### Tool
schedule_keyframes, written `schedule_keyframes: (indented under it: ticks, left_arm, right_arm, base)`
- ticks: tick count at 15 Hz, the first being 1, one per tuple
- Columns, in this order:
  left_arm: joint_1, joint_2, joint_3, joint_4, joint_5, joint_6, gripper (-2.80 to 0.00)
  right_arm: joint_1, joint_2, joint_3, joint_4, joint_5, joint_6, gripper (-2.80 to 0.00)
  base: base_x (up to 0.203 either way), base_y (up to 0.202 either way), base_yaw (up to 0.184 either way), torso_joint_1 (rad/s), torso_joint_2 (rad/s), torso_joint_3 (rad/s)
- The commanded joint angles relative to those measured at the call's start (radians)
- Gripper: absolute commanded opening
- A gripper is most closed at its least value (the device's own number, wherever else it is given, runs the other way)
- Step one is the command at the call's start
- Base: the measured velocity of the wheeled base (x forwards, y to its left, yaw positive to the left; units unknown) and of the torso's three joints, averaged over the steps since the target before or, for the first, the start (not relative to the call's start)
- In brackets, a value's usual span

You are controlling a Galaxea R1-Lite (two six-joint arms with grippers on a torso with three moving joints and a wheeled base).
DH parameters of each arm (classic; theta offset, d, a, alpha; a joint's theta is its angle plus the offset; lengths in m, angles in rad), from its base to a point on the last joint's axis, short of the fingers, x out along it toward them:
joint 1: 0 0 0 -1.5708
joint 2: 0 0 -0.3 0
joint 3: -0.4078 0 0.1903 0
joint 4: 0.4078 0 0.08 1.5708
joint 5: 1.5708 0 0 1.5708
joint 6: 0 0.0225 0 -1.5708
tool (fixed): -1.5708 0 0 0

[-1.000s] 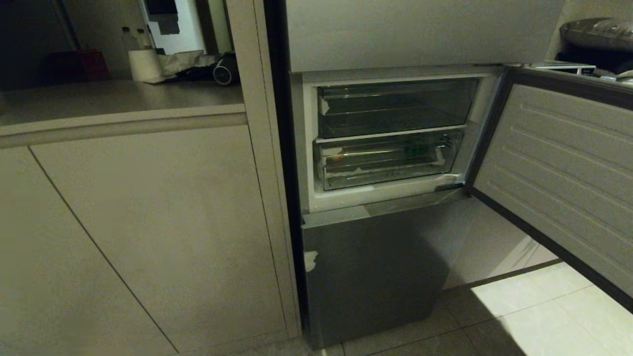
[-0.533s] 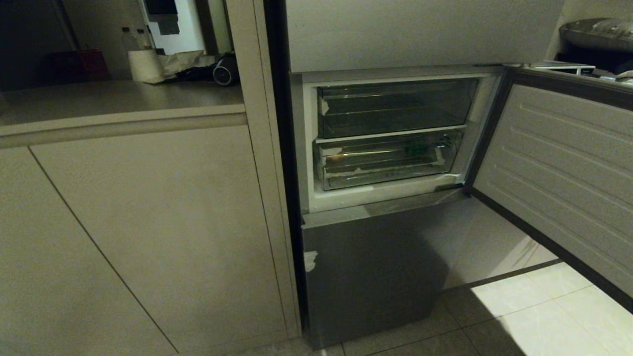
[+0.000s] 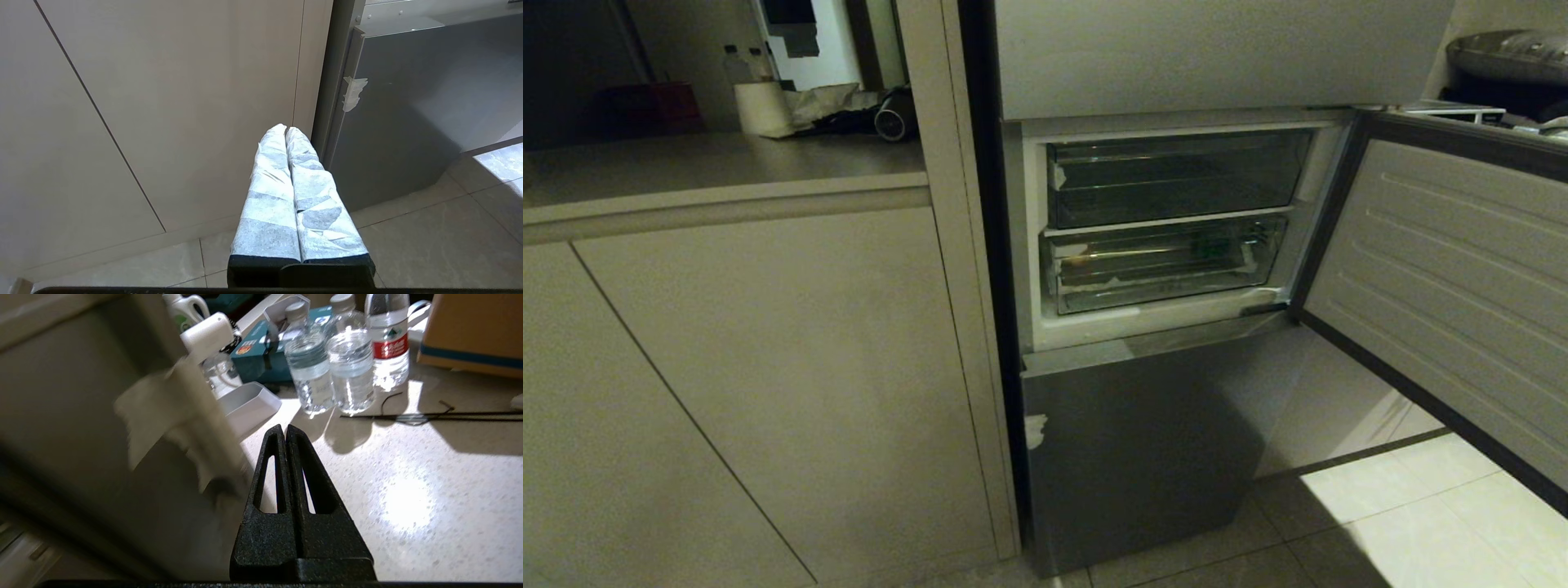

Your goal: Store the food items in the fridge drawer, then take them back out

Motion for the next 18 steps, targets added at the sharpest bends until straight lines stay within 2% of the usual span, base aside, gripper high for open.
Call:
schedule_keyframes:
  ticks: [1, 7, 11, 14, 18]
  left_arm:
    - [0.0, 0.001, 0.0, 0.0, 0.0, 0.0, -2.8]
    - [0.0, 0.001, 0.0, 0.0, 0.0, 0.0, -2.8]
    - [0.0, 0.001, 0.0, 0.0, 0.0, 0.0, -2.8]
    - [0.0, 0.001, 0.0, 0.0, 0.0, 0.0, -2.8]
    - [0.0, 0.001, 0.0, 0.0, 0.0, 0.0, -2.8]
  right_arm:
    - [0.0, -0.039, 0.033, -0.005, 0.015, 0.0, -2.8]
    - [-0.008, -0.099, 0.072, -0.006, 0.014, 0.004, -2.8]
    - [-0.018, -0.104, 0.086, -0.006, -0.022, 0.004, -2.8]
    - [-0.026, -0.093, 0.078, -0.009, -0.057, 0.005, -2.8]
    - [-0.023, -0.019, 0.023, -0.011, -0.057, 0.003, -2.8]
  base:
    - [0.0, 0.0, 0.0, 0.0, 0.0, 0.0]
    - [0.0, 0.0, 0.0, 0.0, 0.0, 0.0]
    - [0.0, 0.0, 0.0, 0.0, 0.0, 0.0]
    - [0.0, 0.0, 0.0, 0.0, 0.0, 0.0]
    - [0.0, 0.0, 0.0, 0.0, 0.0, 0.0]
